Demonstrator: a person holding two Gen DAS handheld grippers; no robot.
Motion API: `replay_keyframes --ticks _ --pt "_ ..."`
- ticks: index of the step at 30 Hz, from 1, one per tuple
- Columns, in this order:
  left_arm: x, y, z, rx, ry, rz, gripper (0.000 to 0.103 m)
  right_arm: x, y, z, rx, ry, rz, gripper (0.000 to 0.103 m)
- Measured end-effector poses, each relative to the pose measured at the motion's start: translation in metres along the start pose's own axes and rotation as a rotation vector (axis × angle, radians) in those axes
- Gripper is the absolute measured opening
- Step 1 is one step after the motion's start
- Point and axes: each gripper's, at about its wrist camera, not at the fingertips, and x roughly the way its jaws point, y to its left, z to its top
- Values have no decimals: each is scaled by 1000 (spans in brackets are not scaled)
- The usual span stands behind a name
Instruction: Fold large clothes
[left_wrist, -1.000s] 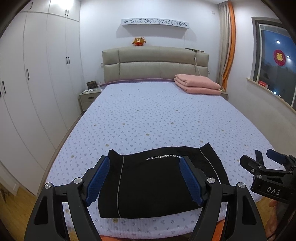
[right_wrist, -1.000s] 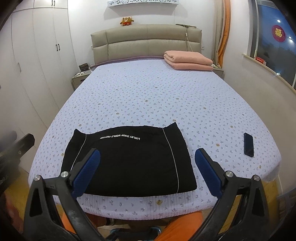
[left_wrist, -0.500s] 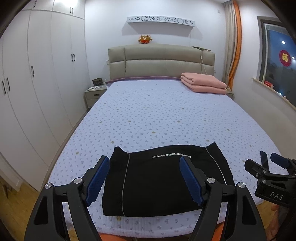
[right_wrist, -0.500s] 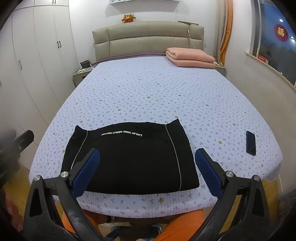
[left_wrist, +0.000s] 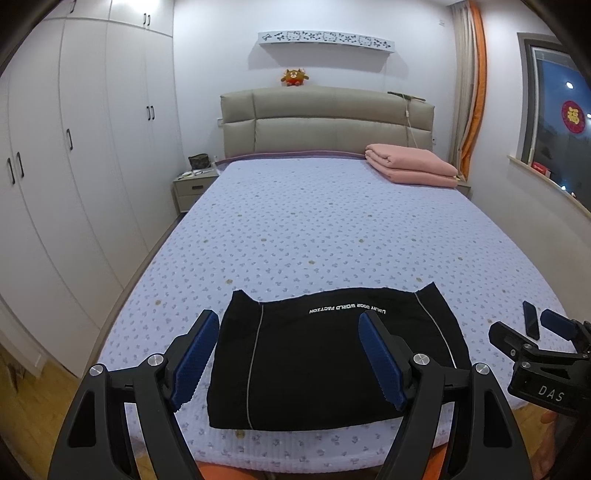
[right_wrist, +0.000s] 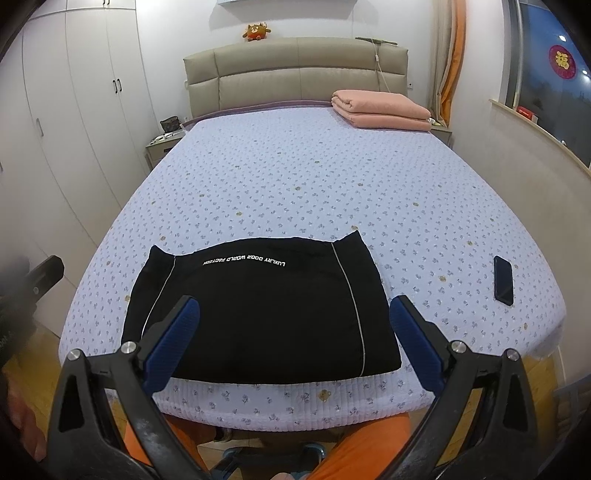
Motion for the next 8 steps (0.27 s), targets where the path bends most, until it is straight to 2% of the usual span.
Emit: replay_keyframes --ticks 4,6,8 --pt "0 0 -1 10 -13 2 79 1 2 -1 -4 5 -1 101" --pt "-1 0 -3 22 -42 48 79 1 3 -2 -11 4 -7 101" --pt "1 1 -3 21 -34 39 79 2 5 -3 -17 4 -9 101"
